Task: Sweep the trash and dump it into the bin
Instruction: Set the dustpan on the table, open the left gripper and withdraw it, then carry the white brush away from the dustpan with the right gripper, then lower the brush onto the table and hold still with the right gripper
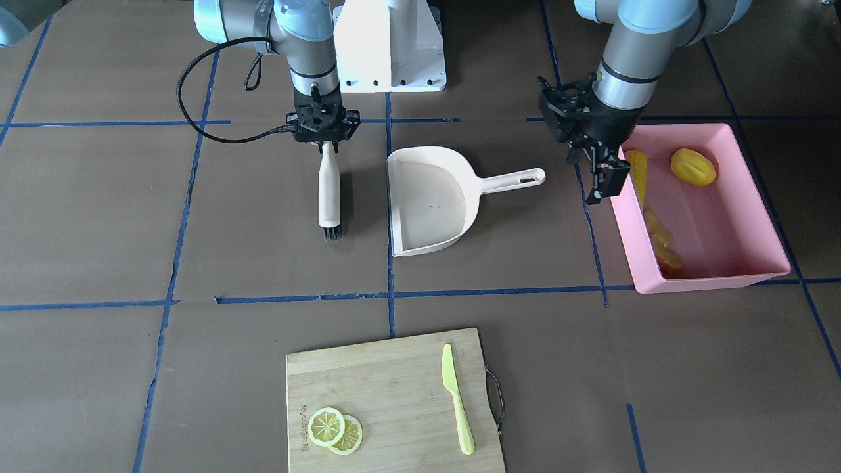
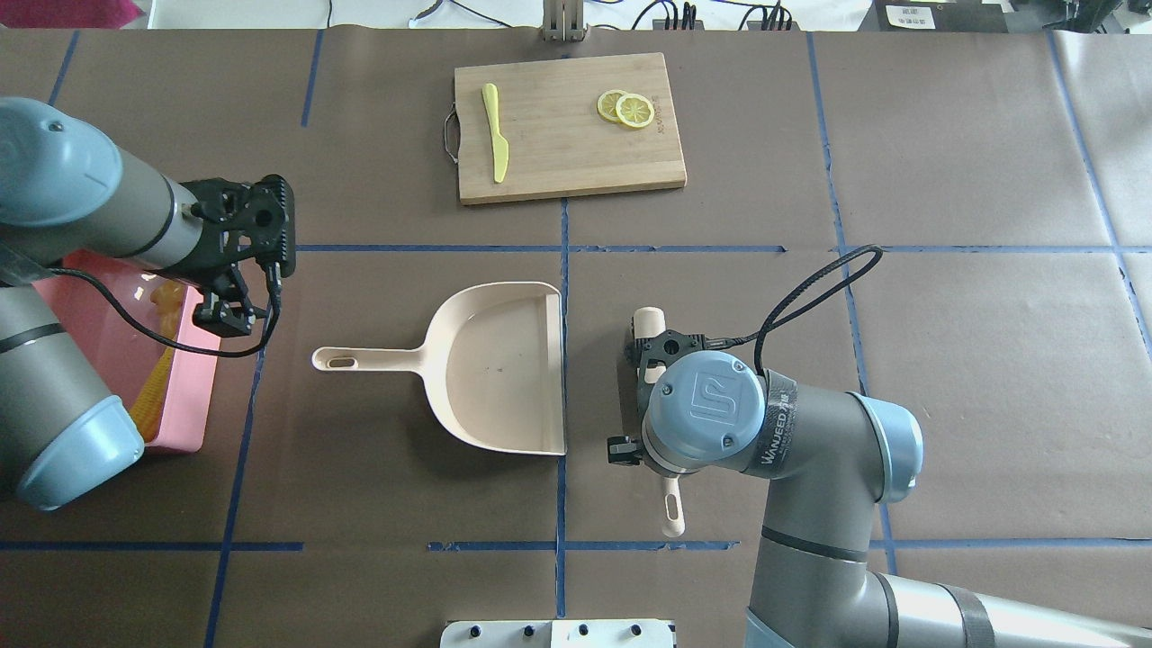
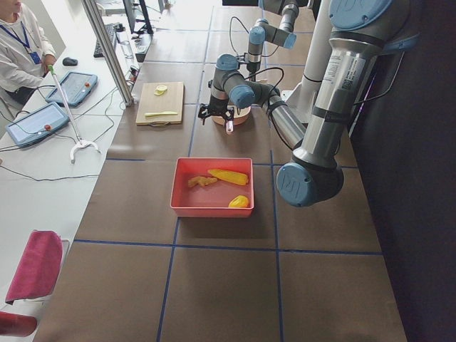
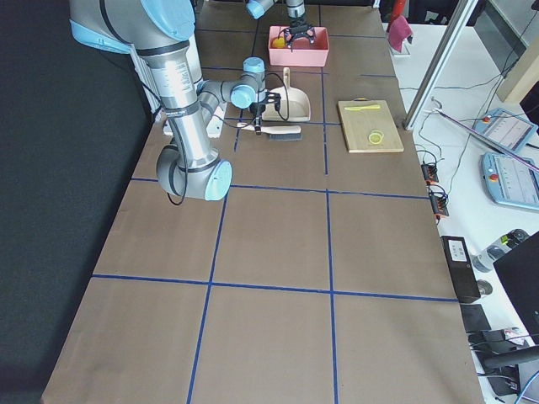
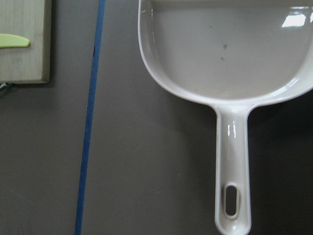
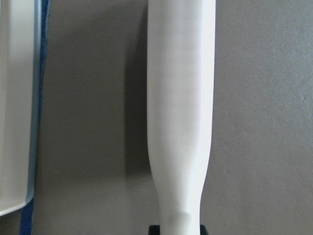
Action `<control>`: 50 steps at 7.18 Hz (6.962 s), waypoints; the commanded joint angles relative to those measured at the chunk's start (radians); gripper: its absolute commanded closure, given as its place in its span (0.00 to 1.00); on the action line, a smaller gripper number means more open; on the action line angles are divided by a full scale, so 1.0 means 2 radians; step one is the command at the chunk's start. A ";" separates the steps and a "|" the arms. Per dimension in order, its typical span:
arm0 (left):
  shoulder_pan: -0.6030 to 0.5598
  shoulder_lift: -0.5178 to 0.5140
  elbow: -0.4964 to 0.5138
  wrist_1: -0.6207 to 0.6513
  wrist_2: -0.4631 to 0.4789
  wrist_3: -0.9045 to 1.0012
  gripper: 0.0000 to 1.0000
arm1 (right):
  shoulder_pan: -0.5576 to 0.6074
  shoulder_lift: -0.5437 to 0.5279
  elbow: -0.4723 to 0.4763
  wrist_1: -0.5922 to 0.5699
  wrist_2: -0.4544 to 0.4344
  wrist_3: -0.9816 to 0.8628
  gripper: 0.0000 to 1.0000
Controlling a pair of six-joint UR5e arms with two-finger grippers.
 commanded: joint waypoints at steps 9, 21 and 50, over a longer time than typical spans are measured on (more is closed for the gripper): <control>-0.417 0.124 0.262 0.026 -0.201 -0.019 0.00 | -0.001 0.002 0.002 0.001 0.000 0.002 1.00; -0.418 0.142 0.257 0.014 -0.249 -0.084 0.00 | 0.183 -0.293 0.110 0.155 0.127 -0.160 1.00; -0.417 0.150 0.236 0.003 -0.259 -0.084 0.00 | 0.640 -0.366 -0.006 0.010 0.245 -0.681 0.00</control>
